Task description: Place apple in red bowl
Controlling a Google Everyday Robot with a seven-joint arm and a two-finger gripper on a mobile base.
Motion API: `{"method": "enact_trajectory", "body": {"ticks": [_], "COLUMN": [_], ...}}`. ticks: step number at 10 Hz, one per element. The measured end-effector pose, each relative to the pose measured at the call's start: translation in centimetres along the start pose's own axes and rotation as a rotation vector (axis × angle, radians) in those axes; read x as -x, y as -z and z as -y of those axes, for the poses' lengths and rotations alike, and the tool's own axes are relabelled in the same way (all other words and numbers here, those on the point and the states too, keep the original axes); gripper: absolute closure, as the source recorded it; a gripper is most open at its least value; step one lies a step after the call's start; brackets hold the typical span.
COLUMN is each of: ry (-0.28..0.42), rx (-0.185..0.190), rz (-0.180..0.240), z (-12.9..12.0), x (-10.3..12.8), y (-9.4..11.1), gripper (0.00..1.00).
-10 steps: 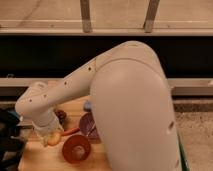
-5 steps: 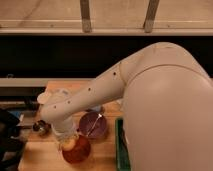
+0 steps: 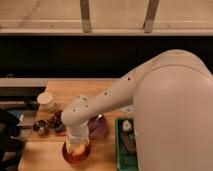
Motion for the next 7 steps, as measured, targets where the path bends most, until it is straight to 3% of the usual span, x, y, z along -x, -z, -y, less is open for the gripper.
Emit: {"method": "enact_trajectory", "body": {"ticks": [4,7], "ry": [0.0,0.009], "rx": [-0.013,-0.021], "rz": [0.0,0.004], "z": [0.1,0.1], "x": [1.3,2.0], "y": [0.8,1.4], "gripper": [0.25,0.2]}}
